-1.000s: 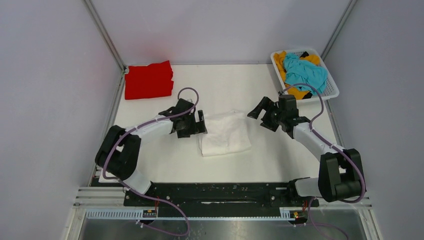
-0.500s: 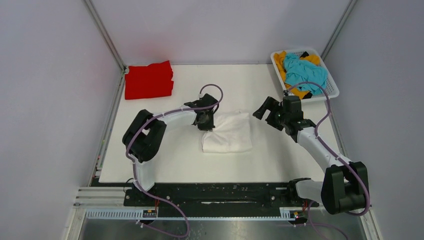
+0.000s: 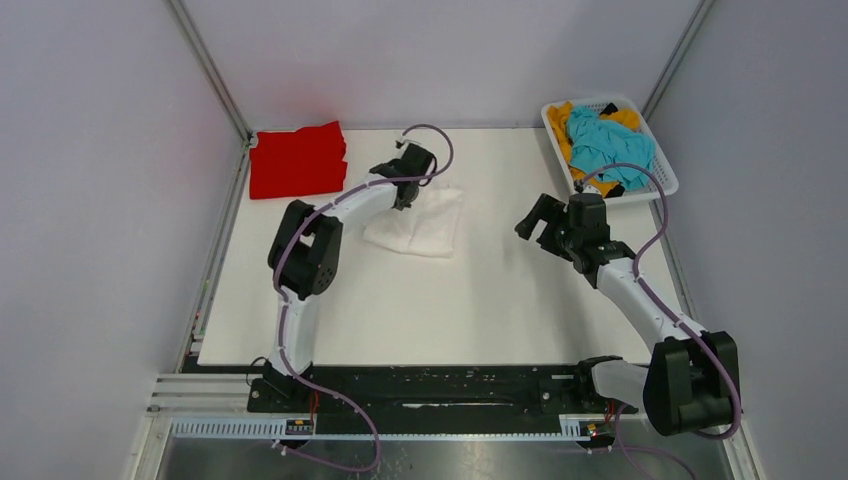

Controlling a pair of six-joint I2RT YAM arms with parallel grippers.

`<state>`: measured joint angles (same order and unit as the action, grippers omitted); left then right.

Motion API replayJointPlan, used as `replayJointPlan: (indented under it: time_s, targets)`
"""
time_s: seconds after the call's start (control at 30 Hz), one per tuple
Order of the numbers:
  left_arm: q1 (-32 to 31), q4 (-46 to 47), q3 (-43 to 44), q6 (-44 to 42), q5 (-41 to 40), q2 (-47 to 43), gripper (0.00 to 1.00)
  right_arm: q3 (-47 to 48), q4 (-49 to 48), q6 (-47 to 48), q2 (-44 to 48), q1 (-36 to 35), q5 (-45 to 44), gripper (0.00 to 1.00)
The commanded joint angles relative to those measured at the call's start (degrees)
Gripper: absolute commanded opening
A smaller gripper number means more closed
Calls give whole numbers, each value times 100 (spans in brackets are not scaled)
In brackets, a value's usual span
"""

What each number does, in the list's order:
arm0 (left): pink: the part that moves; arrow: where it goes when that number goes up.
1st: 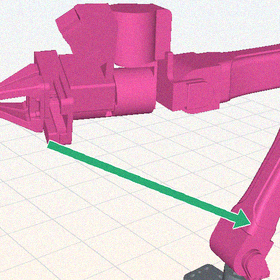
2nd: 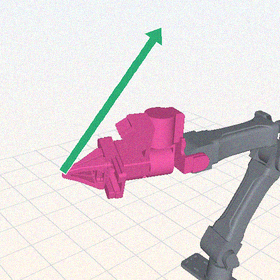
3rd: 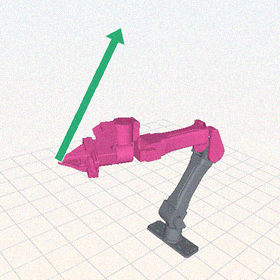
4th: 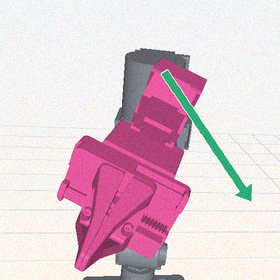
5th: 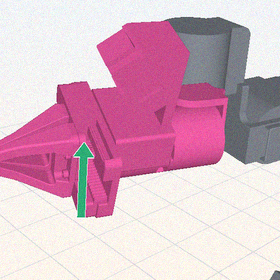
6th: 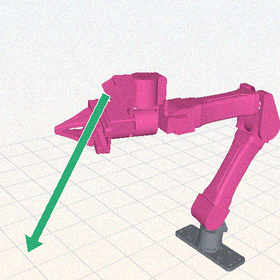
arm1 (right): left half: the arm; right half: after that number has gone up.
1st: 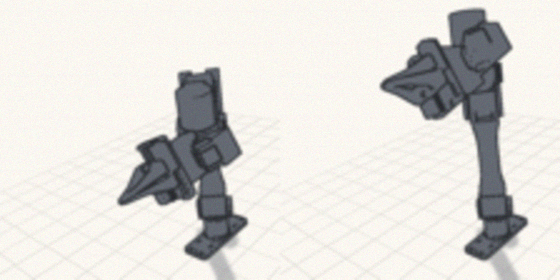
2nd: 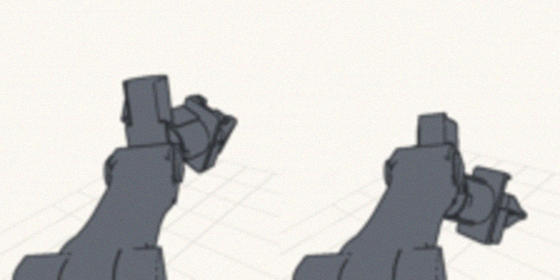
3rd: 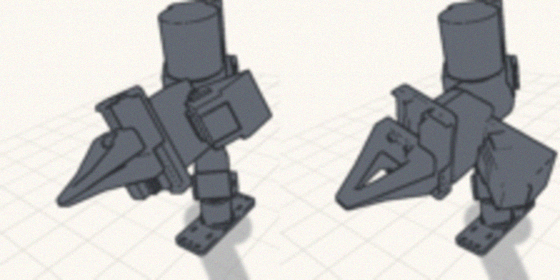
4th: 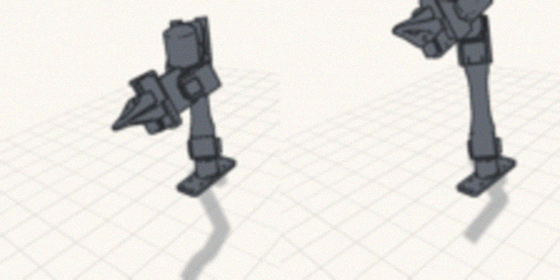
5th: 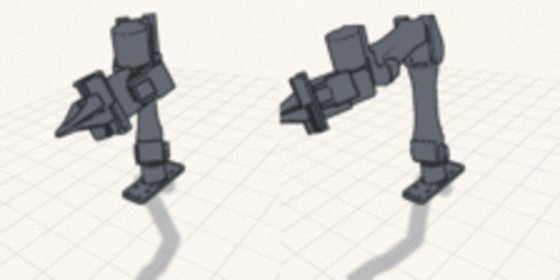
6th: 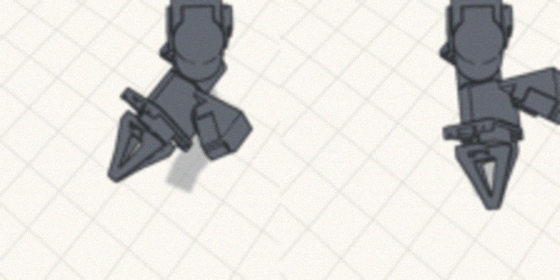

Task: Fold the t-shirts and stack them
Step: Put the neatly folded tshirt into the bin with left arm

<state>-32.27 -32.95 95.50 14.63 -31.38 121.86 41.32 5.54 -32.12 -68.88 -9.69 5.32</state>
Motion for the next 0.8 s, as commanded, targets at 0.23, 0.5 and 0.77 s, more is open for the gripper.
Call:
replayJointPlan:
  time_s: [0.23,0.5,0.77]
  targets:
    - [1372,1729,1405,-3142,-491,333,0,-114,-272,229,242,25,-676,99]
    - [1912,1759,1962,-3897,-449,557,0,-161,-257,241,406,34,-977,100]
    - [2231,1322,2742,-4073,-268,649,0,-167,-249,237,432,36,-1006,100]
